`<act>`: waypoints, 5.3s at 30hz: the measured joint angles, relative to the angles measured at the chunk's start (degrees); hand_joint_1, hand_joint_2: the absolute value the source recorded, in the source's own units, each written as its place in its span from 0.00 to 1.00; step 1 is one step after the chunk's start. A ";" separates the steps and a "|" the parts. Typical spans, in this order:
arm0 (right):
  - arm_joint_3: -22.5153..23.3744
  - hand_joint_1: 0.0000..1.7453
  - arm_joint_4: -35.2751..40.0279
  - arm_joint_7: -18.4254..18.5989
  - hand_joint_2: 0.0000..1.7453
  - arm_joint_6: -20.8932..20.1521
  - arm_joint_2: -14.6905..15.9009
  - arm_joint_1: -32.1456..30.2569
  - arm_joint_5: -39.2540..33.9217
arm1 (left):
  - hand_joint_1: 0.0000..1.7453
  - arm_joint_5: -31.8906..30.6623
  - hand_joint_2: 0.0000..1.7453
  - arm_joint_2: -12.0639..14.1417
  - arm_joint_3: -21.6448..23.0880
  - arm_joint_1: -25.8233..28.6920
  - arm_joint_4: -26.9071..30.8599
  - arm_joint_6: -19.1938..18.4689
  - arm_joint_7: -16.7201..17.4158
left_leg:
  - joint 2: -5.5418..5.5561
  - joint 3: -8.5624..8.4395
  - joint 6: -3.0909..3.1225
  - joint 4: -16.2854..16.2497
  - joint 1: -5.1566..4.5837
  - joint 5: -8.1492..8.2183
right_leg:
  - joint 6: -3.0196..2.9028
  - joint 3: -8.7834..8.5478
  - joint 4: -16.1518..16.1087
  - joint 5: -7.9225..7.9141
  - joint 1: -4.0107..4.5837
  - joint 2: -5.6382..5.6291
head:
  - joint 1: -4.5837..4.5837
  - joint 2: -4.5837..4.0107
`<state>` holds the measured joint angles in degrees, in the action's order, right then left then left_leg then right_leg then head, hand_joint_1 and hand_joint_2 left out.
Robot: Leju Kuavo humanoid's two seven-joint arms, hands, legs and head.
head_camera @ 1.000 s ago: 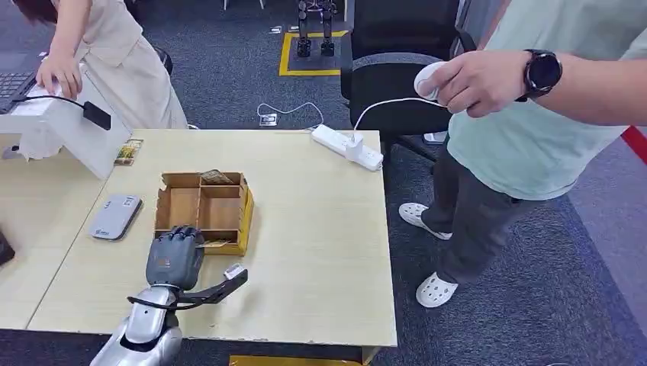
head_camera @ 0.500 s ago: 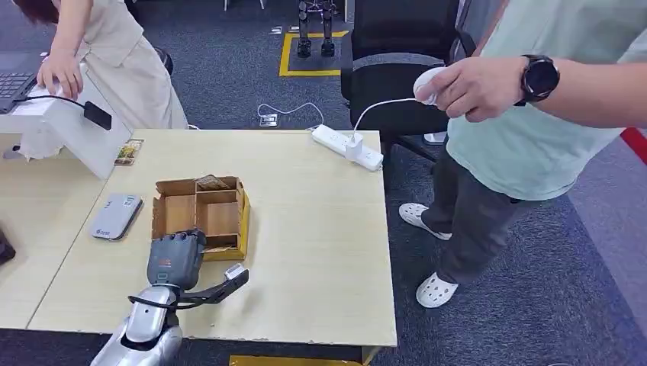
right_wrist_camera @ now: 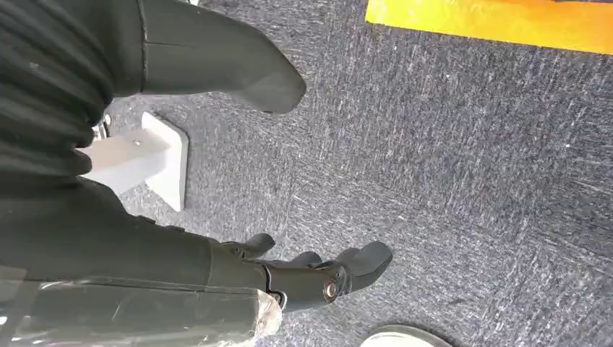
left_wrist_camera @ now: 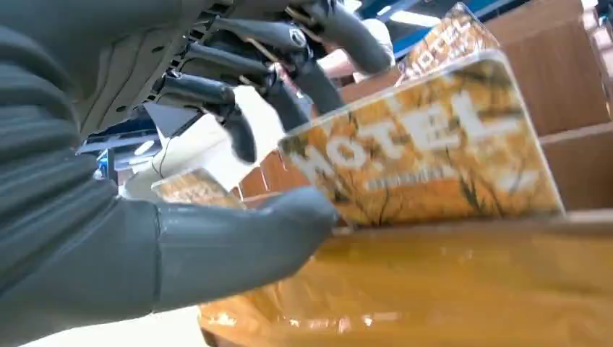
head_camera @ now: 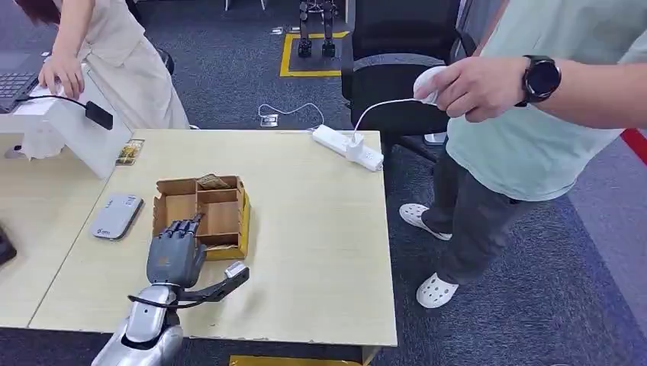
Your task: Pass the card to the sensor for recognition and then transmit it.
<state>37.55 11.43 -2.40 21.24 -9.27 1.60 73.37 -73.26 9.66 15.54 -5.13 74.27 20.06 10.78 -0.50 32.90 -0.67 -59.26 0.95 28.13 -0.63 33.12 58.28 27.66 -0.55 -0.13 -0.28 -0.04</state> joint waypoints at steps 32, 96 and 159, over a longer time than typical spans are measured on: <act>0.04 0.00 0.00 -0.07 1.00 0.00 0.00 0.00 0.00 | 0.00 0.15 1.00 0.44 -0.37 -0.57 0.00 0.20 -0.22 | 0.08 -0.15 0.03 0.01 0.00 -0.02 | 0.01 -0.21 0.00 0.00 0.00 0.07 | 0.02 0.00; 1.14 0.00 0.00 -0.57 1.00 -0.22 0.02 -0.06 0.85 | 0.00 3.26 1.00 9.94 -1.97 4.24 6.36 -6.29 -4.81 | 0.08 -0.03 0.03 0.01 0.01 -0.02 | 0.02 -0.03 0.00 0.00 0.01 0.06 | 0.02 0.00; 1.92 0.00 0.09 -0.76 1.00 -0.22 0.02 0.00 1.86 | 0.87 12.00 1.00 18.34 -1.25 8.40 14.03 -16.20 -9.33 | 0.07 0.03 0.03 0.01 0.01 -0.02 | 0.01 0.02 0.00 0.01 0.01 0.05 | 0.02 0.00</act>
<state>39.47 11.52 -3.17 21.03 -9.25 1.60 75.23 -61.26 28.00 14.29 3.27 88.30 3.87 1.44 -0.43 32.93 -0.63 -59.25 0.96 28.11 -0.61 33.14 58.27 27.67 -0.54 -0.08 -0.26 -0.04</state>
